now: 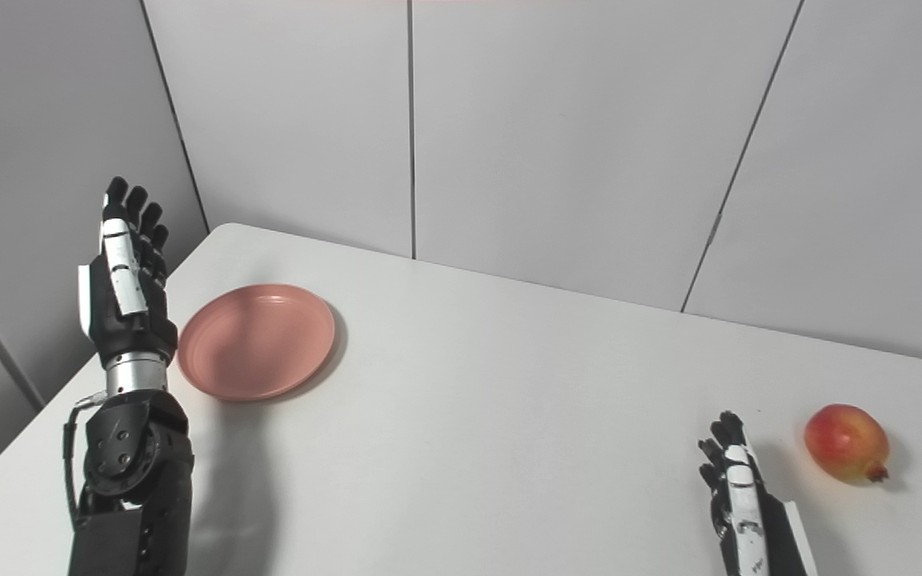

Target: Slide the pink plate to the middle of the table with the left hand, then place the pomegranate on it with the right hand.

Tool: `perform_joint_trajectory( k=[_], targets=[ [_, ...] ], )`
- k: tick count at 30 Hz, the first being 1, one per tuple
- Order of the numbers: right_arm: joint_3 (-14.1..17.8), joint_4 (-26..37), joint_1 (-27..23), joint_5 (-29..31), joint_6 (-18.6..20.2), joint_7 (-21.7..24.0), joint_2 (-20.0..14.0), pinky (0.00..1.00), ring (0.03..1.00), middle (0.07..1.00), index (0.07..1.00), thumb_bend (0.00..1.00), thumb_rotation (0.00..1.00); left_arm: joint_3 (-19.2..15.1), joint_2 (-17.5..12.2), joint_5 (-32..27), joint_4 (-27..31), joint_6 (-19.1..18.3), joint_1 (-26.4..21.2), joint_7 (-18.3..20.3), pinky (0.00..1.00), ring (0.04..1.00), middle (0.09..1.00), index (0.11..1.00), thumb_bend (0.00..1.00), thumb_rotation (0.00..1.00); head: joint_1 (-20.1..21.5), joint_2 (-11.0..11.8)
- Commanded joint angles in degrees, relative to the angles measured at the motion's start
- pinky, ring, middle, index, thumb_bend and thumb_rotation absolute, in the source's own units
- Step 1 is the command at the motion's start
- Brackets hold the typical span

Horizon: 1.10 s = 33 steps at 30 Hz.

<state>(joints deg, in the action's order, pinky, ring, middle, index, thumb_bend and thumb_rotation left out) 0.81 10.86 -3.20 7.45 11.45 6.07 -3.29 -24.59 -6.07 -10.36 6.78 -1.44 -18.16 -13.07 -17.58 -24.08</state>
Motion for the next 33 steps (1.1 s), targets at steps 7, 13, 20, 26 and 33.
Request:
perform_joint_trajectory(
  k=[7,13,20,26,33],
  targets=[
    [0.7,1.6,-1.2,0.7,-2.4,0.2,-0.6,1.0,0.983,0.986,0.982,0.18,1.0,-0.7,-1.9,-1.6,-0.8,2.2,-0.5,0.1,0.99,0.962,0.966,0.944,0.43,1.0,-0.5,0.1],
    [0.9,1.5,-1.2,0.8,-2.5,0.2,-0.8,1.0,0.983,0.986,0.979,0.19,1.0,-1.6,-2.4,-2.4,-1.9,2.9,-0.2,0.2,0.99,0.96,0.963,0.936,0.42,1.0,-0.8,0.2],
    [1.1,1.7,-1.2,1.7,-2.1,0.5,-0.9,1.0,0.994,0.995,0.99,0.19,1.0,-2.6,-3.0,-4.6,-3.2,2.8,0.2,0.5,1.0,0.965,0.968,0.937,0.42,1.0,-1.1,0.2],
    [1.1,1.6,-1.3,1.9,-2.5,0.6,-1.1,1.0,0.996,0.995,0.989,0.18,1.0,-3.2,-3.3,-5.4,-4.1,3.2,0.6,0.7,1.0,0.964,0.97,0.945,0.43,1.0,-1.2,0.2],
    [1.1,1.6,-1.3,1.6,-2.2,0.3,-1.2,1.0,0.992,0.993,0.986,0.18,1.0,-3.3,-3.3,-6.5,-4.8,3.2,0.9,0.8,1.0,0.964,0.969,0.945,0.42,1.0,-1.2,0.2]
  ],
)
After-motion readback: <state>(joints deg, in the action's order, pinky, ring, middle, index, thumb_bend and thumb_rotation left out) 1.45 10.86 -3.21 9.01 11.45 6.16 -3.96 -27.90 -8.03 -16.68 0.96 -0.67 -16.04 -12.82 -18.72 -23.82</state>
